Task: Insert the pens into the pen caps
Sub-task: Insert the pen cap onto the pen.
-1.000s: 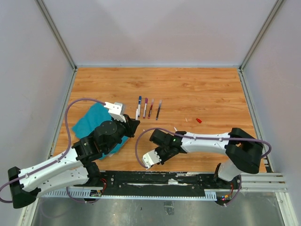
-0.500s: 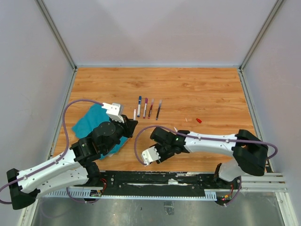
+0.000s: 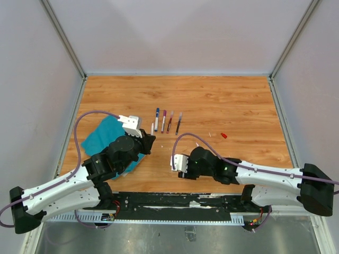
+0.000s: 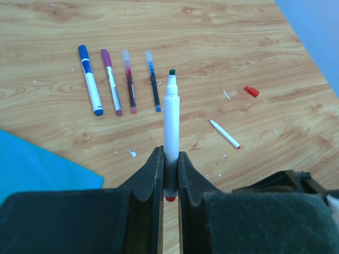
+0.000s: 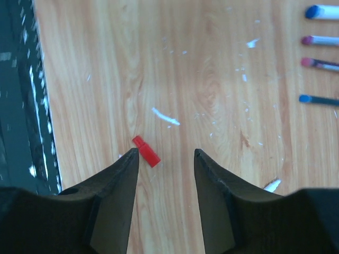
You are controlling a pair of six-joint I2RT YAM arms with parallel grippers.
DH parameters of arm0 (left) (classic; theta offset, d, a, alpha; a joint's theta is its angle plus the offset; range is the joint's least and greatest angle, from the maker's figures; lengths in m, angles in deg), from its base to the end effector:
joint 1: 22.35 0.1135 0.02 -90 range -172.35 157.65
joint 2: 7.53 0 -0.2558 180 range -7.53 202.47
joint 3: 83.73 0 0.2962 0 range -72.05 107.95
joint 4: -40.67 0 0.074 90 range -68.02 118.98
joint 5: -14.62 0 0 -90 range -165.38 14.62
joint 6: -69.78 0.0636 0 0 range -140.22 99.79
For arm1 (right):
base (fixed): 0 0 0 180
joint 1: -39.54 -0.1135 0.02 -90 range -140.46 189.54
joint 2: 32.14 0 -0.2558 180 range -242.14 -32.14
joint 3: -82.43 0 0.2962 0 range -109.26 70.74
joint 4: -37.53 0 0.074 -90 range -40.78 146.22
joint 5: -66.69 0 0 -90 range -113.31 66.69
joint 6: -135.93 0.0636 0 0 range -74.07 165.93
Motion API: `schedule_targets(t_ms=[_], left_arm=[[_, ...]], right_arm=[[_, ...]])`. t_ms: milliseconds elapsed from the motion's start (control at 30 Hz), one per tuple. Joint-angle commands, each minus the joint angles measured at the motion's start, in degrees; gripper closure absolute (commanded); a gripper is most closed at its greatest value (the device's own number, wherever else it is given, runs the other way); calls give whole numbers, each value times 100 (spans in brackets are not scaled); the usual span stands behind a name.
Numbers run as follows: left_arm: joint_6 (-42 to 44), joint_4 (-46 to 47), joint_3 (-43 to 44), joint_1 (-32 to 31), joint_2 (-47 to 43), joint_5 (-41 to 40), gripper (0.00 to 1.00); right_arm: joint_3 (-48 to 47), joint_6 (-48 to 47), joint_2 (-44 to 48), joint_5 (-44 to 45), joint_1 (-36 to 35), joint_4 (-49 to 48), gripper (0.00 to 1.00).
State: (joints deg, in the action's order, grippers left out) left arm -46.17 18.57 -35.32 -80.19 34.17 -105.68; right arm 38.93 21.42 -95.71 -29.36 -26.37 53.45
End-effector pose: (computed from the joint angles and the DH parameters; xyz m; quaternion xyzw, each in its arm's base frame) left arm 0.1589 -0.1924 0.2841 0.0586 0.7817 -0.2359 0.5743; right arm 0.1145 0.2724 0.1603 -0.6483 0.6098 0.2043 0.4075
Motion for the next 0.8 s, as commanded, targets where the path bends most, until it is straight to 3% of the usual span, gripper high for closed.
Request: schedule_targets(t_ms=[0,233,400,533,700,767], left_arm=[[35,170,117,35,170,-46,100],[96,239,146,102,246,69,99],[126,253,149,146,221,174,100],[98,190,135,142,115,156,99],[30,165,30,142,-78,155,99],[29,134,35,142,-91,174,99]], right_arm=[[-44,2247,135,1082,-45,-918,53],[-859,4626,-319,2938,-45,511,45],[-940,5991,-330,2862,-45,445,43],[-912,7222,-196,3468,-45,560,43],[-1555,8852,-605,4235,-45,2105,42],[-1827,8991,-855,4257,-45,2344,42]])
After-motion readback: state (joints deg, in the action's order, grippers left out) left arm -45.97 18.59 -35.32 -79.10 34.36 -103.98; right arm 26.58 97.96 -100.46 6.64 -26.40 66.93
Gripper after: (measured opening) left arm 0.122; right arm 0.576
